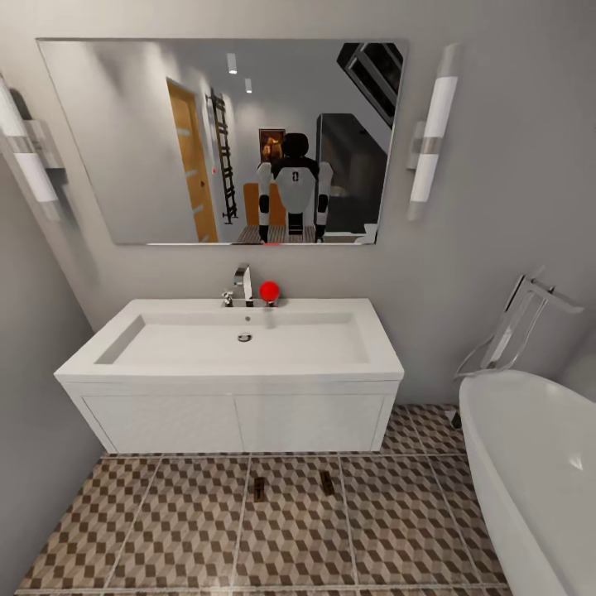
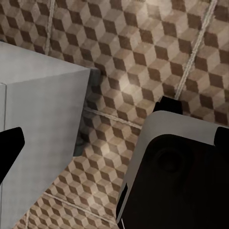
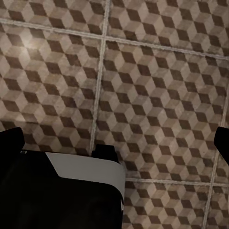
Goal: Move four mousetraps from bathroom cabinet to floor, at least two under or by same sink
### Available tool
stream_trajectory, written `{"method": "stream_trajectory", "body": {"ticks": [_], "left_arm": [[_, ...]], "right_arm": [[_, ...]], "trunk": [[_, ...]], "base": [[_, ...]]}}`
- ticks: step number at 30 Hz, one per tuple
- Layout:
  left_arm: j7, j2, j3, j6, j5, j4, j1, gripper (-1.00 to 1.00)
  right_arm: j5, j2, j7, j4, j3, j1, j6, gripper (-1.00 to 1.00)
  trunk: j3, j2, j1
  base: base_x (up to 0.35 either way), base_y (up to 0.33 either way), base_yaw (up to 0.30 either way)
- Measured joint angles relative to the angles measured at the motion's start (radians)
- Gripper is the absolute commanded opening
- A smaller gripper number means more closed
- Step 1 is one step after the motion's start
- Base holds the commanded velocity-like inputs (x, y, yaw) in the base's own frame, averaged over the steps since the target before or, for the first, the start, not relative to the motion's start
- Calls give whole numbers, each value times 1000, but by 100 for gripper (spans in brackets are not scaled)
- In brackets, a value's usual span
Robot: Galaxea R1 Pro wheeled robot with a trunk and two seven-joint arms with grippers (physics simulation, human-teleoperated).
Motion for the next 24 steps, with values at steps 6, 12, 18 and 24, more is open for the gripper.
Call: {"method": "stream_trajectory", "body": {"ticks": [6, 12, 18, 24], "left_arm": [[0, 0, 0, 0, 0, 0, 0, 100], [0, 0, 0, 0, 0, 0, 0, 100], [0, 0, 0, 0, 0, 0, 0, 100], [0, 0, 0, 0, 0, 0, 0, 100]], "right_arm": [[5, 0, 0, 0, 0, 0, 1, 100], [5, -1, 0, 0, 0, 0, 1, 100], [1, 3, 0, -1, 0, 0, 1, 100], [0, 5, 0, 0, 0, 0, 1, 100]], "trunk": [[0, 0, 0], [0, 0, 0], [0, 0, 0], [0, 0, 0]], "base": [[0, 0, 0], [0, 0, 0], [0, 0, 0], [0, 0, 0]]}}
